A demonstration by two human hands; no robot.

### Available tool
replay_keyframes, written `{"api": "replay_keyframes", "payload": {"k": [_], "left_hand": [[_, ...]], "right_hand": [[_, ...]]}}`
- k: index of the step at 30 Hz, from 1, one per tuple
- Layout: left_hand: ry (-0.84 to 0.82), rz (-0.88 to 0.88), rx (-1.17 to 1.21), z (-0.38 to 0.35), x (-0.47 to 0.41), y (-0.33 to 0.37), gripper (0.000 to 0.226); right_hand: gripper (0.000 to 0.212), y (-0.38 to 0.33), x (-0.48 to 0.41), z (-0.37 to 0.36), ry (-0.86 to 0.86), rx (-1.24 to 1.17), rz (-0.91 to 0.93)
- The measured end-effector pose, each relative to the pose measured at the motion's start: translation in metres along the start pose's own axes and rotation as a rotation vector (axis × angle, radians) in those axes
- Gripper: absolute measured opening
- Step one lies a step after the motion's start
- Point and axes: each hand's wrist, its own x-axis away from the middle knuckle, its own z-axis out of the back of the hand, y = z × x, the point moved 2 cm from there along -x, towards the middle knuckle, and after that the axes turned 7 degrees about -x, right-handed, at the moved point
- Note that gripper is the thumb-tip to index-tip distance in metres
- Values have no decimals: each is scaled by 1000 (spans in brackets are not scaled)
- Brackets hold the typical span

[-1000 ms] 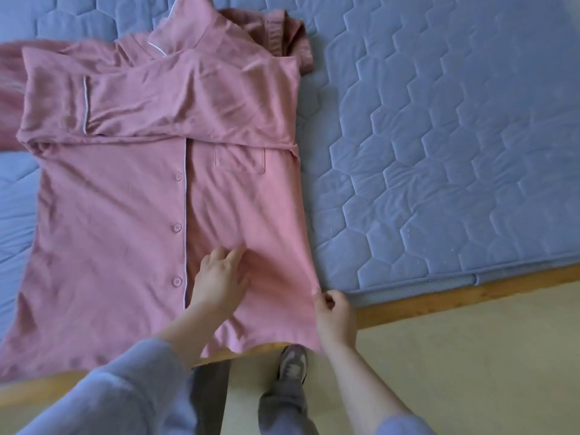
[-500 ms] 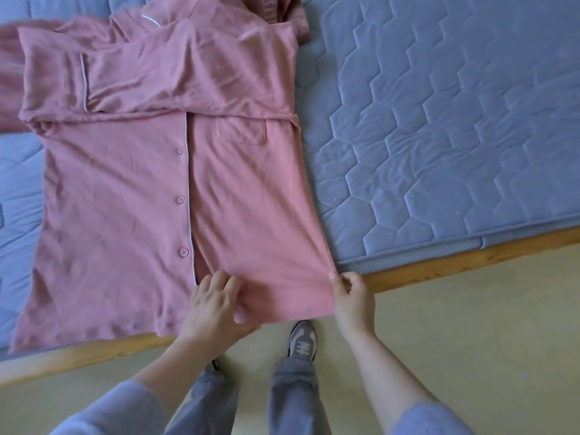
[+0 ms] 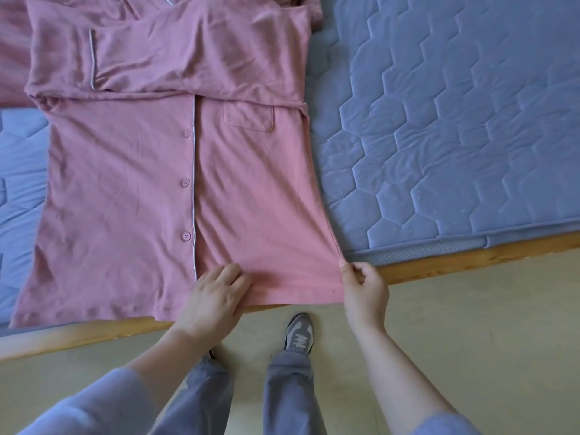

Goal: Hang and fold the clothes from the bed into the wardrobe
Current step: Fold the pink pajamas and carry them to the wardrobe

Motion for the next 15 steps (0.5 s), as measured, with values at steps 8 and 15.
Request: {"api": "replay_keyframes", "payload": {"k": [8,15], "left_hand": [[-240,111,66,-28,1,-9,19],[-95,143,203,-12,4,-2,29]], "right_hand": [[18,21,-1,-4,-15,379,59],[8,-7,-3,-15,29,477,56]]}}
